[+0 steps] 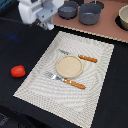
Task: Place the pan onto the stove and place the fish and sausage into the pan.
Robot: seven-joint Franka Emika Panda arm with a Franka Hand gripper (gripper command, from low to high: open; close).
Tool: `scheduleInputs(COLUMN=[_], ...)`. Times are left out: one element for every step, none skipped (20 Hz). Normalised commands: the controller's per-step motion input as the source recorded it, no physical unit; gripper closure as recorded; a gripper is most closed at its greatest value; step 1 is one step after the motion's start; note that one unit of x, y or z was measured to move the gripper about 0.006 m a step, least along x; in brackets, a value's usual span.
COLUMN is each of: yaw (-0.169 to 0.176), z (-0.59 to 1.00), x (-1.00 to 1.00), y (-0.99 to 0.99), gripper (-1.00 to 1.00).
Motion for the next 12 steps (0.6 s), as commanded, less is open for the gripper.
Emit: scheduleInputs(yaw=[0.000,0.000,0.000,0.000,0.000,0.000,0.000,0.000,0.000,0.000,0.000,0.000], z=[0.48,0.45,0.44,0.39,0.35,0.31,0.27,0.22,0.17,0.14,0.08,0.08], x=[0.35,0.36,0.37,0.39,0.40,0.40,0.39,0.38,0.36,0.35,0.29,0.30], y=[0.89,0.89,0.89,0.88,0.89,0.89,0.90,0.91,0.91,0.92,0.94,0.94], gripper=[1.00,1.00,1.00,1.00,1.00,1.00,1.00,1.00,1.00,1.00,1.00,1.00])
